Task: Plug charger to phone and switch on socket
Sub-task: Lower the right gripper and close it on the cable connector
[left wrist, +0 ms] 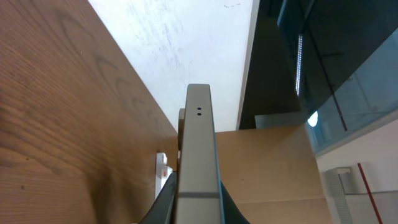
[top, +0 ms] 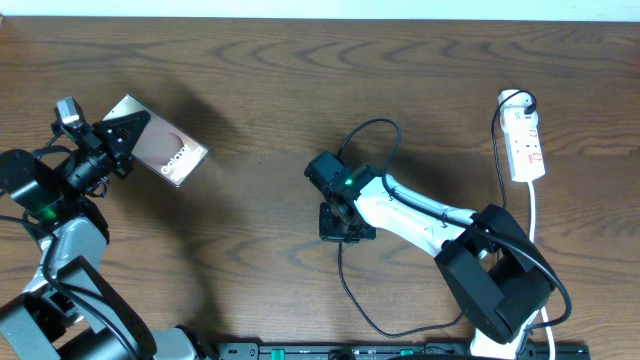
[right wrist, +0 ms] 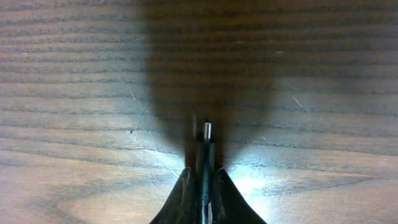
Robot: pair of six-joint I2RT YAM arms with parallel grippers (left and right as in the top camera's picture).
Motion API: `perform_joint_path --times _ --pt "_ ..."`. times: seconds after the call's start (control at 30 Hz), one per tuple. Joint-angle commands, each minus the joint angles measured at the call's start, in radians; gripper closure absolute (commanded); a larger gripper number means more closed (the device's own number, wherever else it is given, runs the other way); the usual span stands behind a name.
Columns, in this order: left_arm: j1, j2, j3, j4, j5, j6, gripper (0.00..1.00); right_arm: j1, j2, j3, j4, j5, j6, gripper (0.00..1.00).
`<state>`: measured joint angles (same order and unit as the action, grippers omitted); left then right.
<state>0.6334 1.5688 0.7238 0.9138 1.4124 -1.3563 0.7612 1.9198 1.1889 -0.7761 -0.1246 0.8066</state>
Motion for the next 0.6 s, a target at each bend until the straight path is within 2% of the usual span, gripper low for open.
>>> perform_joint_path --times 0.0,0.27,0.57 --pt "0.002 -0.014 0.008 0.008 0.02 0.013 0.93 0.0 0.016 -0.007 -0.002 -0.002 0.008 0.99" --pt "0.002 -0.014 0.008 0.008 0.021 0.013 0.92 -0.001 0.016 -0.007 -0.02 -0.023 0.009 0.99" --pt "0.002 -0.014 0.008 0.008 0.021 0.013 0.93 0.0 0.016 -0.007 -0.184 -0.065 0.031 0.99"
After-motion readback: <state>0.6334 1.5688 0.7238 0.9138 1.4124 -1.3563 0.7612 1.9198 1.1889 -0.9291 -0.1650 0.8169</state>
